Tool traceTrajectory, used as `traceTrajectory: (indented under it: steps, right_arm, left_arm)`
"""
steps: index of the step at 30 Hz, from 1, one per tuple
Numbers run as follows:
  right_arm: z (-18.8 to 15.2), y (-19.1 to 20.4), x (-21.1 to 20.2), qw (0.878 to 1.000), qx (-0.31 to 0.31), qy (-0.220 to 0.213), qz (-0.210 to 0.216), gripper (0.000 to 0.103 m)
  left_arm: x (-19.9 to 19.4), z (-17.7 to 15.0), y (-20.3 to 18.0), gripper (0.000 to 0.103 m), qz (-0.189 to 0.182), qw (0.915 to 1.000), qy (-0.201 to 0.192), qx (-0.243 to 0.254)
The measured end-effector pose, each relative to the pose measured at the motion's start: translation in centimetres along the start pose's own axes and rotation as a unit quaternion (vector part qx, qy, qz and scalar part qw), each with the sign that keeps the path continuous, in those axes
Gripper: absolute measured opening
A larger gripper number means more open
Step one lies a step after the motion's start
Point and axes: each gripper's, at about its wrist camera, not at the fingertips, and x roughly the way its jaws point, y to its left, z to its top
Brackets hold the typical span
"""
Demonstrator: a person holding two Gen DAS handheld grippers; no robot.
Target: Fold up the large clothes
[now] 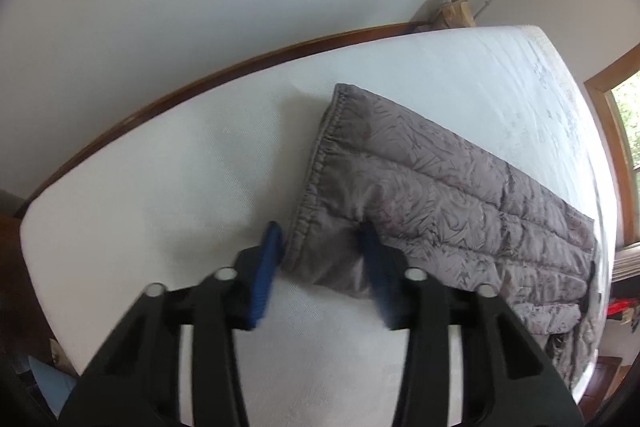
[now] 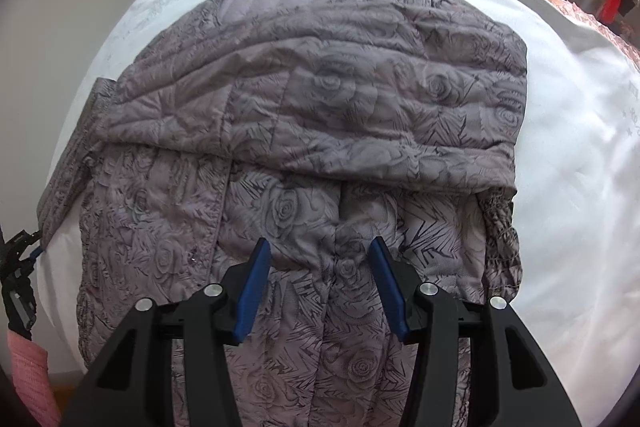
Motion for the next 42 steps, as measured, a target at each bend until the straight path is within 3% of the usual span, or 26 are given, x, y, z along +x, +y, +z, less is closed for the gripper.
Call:
traceTrajectory:
  steps: [1, 2, 4, 7, 9, 11, 14, 19, 26, 32, 34, 35, 36, 39, 42]
  right_arm:
    - [0.0, 0.0, 0.2, 1.000, 0.001, 0.002, -0.001, 0.052]
    - [-0.1, -0.1, 0.5, 1.000, 0.003, 0.005, -0.001, 0.052]
    - [-0.1, -0.3, 0.9, 1.000, 0.008, 0.010, 0.001, 0.052]
    - [-0.2, -0.7, 1.2, 1.000, 0.015, 0.012, 0.008, 0.052]
    - [-0.1, -0.9, 1.5, 1.000, 0.018, 0.015, 0.012, 0.052]
    - [-0.2, -1.0, 1.7, 1.000, 0.018, 0.016, 0.012, 0.052]
    - [-0.3, -0.8, 1.8, 1.000, 0.012, 0.015, 0.007, 0.052]
    - [-0.3, -1.2, 1.3, 1.000, 0.017, 0.015, 0.019, 0.052]
    - [-0.4, -1.0, 1.4, 1.000, 0.008, 0.014, 0.012, 0.052]
    - [-0.3, -0.7, 1.5, 1.000, 0.008, 0.016, 0.009, 0.052]
    - [-0.2, -0.7, 1.5, 1.000, 0.008, 0.016, 0.008, 0.052]
    - [-0.3, -0.7, 1.5, 1.000, 0.009, 0.016, 0.009, 0.052]
    - [-0.3, -0.7, 1.4, 1.000, 0.009, 0.016, 0.009, 0.052]
    - [-0.4, -1.1, 0.8, 1.000, 0.013, 0.011, 0.006, 0.052]
    - [-0.4, -1.4, -0.6, 1.000, 0.012, -0.005, 0.003, 0.052]
  left_arm:
    - [-0.2, 0.0, 0.4, 0.023, -0.003, 1.0000, -0.001, -0.002]
    - [-0.2, 0.0, 0.8, 0.012, -0.009, 0.9999, -0.003, -0.010]
    - [-1.5, -0.3, 1.1, 0.005, -0.022, 0.9992, -0.019, -0.027]
    - [-3.2, -0.9, 2.4, 0.003, -0.021, 0.9975, -0.045, -0.051]
    - [-2.8, -1.3, 3.7, 0.003, -0.033, 0.9963, -0.034, -0.071]
    - [-1.9, -2.0, 3.4, 0.003, -0.022, 0.9975, -0.019, -0.065]
    - [-2.3, -3.1, 2.7, 0.002, -0.002, 0.9987, -0.030, -0.042]
    - [-3.7, -3.4, 1.1, 0.002, -0.012, 0.9983, -0.044, -0.037]
    - [-3.3, -2.3, 2.6, 0.020, -0.075, 0.9950, -0.019, -0.063]
    - [-0.3, -1.2, 0.6, 0.036, -0.058, 0.9977, 0.005, -0.034]
    - [-0.3, -1.2, -0.1, 0.029, -0.042, 0.9989, -0.001, -0.020]
    - [-0.4, -1.2, -0.4, 0.012, -0.045, 0.9989, -0.001, -0.015]
    - [-0.4, -1.2, -1.0, 0.004, -0.055, 0.9984, -0.001, -0.014]
    - [-2.0, -1.2, -2.3, 0.002, -0.062, 0.9978, -0.025, -0.006]
    - [-5.9, -1.6, -5.4, 0.002, -0.112, 0.9911, -0.070, 0.017]
